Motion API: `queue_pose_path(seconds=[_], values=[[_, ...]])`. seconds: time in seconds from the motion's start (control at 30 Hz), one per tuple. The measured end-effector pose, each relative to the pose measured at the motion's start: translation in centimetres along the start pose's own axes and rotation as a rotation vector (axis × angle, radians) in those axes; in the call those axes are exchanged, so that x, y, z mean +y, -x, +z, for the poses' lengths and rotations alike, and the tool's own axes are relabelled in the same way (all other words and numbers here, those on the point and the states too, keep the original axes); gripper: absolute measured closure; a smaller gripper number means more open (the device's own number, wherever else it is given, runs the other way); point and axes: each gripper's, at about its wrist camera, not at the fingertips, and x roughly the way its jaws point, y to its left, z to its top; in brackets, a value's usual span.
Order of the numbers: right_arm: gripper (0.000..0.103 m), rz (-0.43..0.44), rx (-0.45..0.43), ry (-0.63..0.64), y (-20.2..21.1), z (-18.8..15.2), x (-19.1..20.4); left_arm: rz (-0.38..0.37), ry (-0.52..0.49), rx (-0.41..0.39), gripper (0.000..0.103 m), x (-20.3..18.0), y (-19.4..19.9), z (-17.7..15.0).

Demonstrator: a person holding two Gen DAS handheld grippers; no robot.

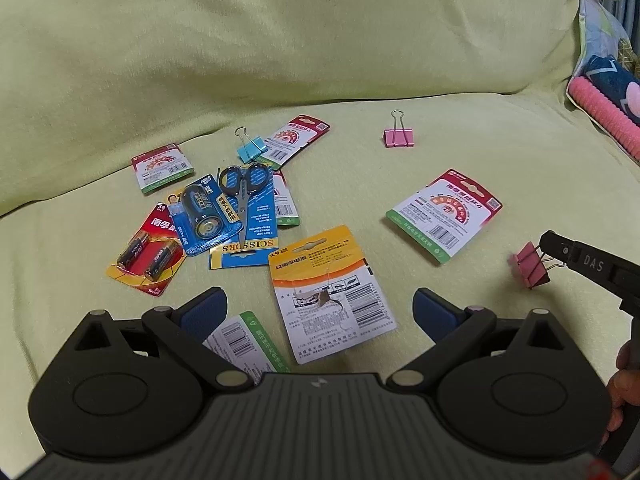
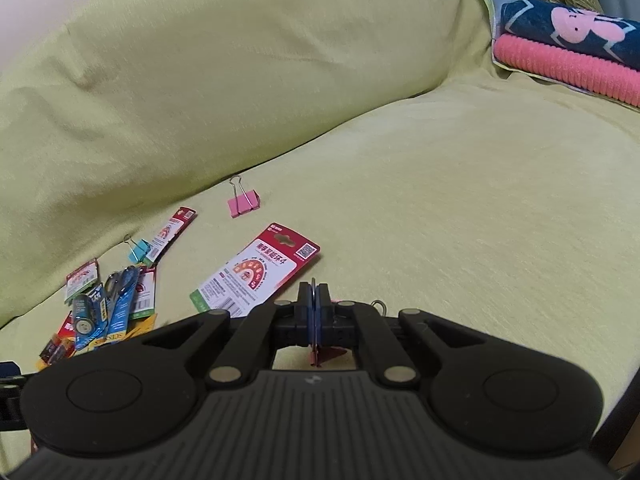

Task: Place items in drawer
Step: 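Carry the pink binder clip in the right gripper to the open drawer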

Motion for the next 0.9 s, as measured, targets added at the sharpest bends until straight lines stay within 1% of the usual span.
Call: queue_pose_path(seconds=[0.37,0.63,0.9], values=[[0.102,0.036,-0.026,-0.002,4.4,0.4,0.7,-0.023,-0.005,-0.022,0.003,-0.6,3.0,-0.2],[0.102,0.052,-0.053,-0.007,9.1,0.5,0.5,-0.051,-0.027,-0.045,0.003,-1.5,5.9,-0.8],[0.102,0.064,-0.094,-0.031,15.1,-0.4,-0.4,-0.096,-0.067,-0.062,0.003,-3.4,9.2,-2.1]])
